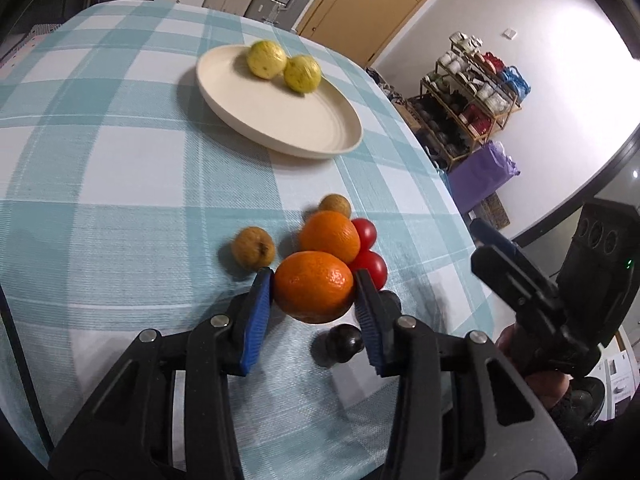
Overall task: Organize fruits
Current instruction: 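Grasp an orange with the left gripper and lift it, then carry the orange with the left gripper while the right gripper carries another orange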
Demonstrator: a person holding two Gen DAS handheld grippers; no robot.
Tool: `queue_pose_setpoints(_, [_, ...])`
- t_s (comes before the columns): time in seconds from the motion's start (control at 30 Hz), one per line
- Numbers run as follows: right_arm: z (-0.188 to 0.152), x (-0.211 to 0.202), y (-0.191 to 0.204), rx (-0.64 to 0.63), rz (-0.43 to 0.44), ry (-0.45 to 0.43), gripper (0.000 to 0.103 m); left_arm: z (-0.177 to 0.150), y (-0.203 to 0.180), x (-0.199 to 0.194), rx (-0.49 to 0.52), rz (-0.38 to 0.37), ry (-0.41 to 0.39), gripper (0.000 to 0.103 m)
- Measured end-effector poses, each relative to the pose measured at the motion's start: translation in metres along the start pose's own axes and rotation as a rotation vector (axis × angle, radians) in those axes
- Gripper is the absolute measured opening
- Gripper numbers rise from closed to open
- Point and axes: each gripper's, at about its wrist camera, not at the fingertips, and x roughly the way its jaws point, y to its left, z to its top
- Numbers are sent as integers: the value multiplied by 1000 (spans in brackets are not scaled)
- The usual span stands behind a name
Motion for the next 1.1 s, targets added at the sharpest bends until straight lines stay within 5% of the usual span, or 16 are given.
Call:
queue_pose_setpoints(0.6, [2, 49, 45, -118, 57, 79, 100, 5, 46, -48, -54, 30, -85, 38])
queue_pose_setpoints(1.1, [-5, 76, 75, -265, 12, 130, 60, 4, 66, -38, -97, 23, -67, 38])
